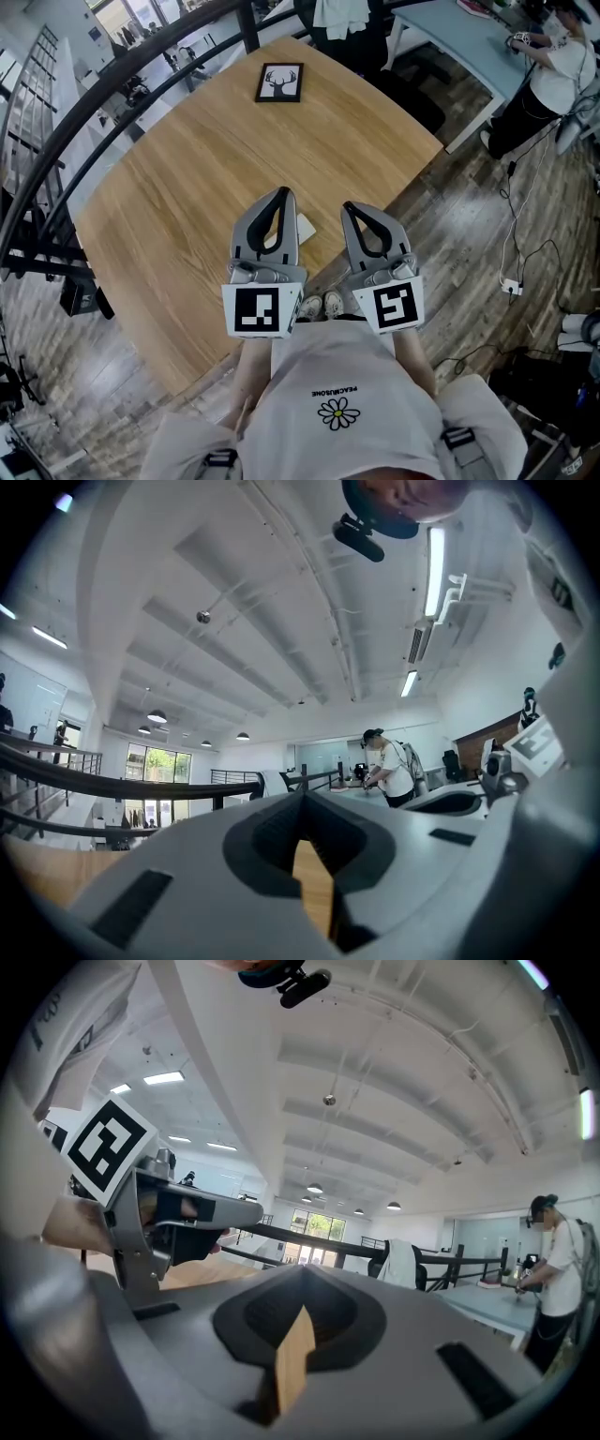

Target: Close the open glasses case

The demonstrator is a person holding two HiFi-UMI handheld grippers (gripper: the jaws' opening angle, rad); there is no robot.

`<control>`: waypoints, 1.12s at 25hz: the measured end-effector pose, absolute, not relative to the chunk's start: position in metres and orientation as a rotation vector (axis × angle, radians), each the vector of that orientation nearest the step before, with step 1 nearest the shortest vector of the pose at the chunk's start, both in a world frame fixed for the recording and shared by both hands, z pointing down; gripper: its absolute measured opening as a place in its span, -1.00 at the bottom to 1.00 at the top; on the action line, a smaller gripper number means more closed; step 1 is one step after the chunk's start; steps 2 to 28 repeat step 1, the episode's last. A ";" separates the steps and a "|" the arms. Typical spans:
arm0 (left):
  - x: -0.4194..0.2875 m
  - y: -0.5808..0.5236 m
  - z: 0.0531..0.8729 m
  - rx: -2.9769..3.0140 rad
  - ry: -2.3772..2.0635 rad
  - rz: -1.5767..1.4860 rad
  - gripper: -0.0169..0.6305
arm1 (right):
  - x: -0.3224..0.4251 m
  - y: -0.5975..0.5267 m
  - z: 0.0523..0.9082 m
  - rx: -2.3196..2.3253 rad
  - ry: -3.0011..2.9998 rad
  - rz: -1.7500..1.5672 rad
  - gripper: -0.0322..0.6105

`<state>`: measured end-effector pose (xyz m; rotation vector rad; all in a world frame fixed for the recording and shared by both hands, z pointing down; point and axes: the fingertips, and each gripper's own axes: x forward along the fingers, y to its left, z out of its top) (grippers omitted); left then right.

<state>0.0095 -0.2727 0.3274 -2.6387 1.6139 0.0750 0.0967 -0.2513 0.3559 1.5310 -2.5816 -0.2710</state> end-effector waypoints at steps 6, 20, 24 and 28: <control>0.009 -0.273 0.327 -2.637 1.618 0.079 -0.89 | 0.097 -0.252 0.356 1.532 -2.581 -0.270 -0.88; 0.009 -0.273 0.327 -2.637 1.618 0.079 -0.89 | 0.097 -0.252 0.356 1.532 -2.581 -0.270 -0.88; 0.009 -0.273 0.327 -2.637 1.618 0.079 -0.89 | 0.097 -0.252 0.356 1.532 -2.581 -0.270 -0.88; 0.009 -0.273 0.327 -2.637 1.618 0.079 -0.89 | 0.097 -0.252 0.356 1.532 -2.581 -0.270 -0.88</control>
